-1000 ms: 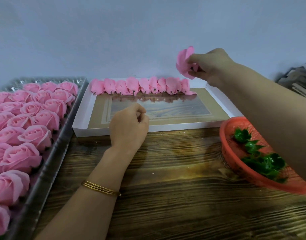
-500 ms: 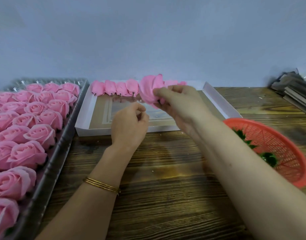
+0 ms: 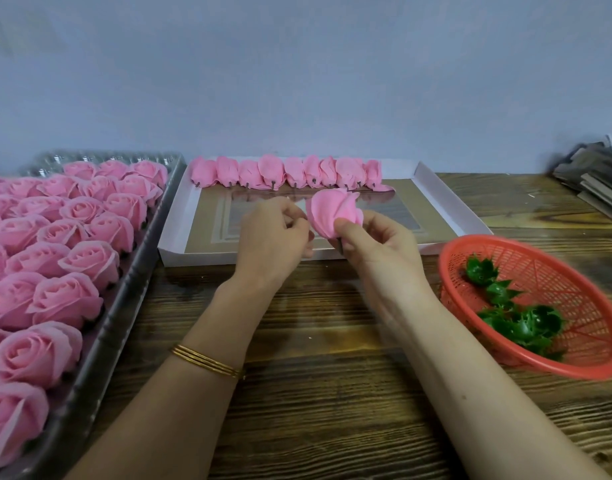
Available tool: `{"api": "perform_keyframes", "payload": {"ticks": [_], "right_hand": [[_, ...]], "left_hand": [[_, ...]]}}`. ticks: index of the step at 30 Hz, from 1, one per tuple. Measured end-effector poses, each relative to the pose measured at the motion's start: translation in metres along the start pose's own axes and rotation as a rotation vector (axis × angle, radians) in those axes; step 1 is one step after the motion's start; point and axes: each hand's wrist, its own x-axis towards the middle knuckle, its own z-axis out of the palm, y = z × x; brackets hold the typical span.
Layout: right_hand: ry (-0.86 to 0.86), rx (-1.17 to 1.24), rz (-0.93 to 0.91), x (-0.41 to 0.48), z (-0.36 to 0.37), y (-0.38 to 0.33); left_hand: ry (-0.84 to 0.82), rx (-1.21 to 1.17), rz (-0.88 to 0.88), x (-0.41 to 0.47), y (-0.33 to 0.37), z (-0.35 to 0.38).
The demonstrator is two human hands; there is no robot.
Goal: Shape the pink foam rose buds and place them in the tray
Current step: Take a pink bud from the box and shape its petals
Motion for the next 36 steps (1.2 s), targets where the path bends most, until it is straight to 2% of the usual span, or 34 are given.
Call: {"api": "perform_keyframes", "payload": {"ticks": [4,8,12,16,24,36], "right_hand": [[-0.002,0.004,-0.003,0.002,-0.002,0.003],[-0.009,-0.024,-0.01,0.001,-0.001,0.006],[0.017,0.002,-0.023,0.002,0.005,0.008],[0.033,-0.036,-0.05,-0.001,0.01,0.009],[0.012,-0.111,-0.049,0.0,0.025,0.005],[0.066,-0.394,-0.214,0.001,0.024,0.021]], "left_hand": [[-0.059,-0.121,-0.122,0.006,-0.001,-0.004],[-0.189,-0.3,-0.256,0.009,0.002,-0.005],[-0.325,-0.536,-0.317,0.006,0.006,-0.005],[-0.404,-0.629,-0.338,0.002,0.007,-0.007],[-0.449,-0.674,-0.247,0.002,0.006,-0.008],[-0.392,-0.586,-0.226,0.003,0.007,-0.007]]}}
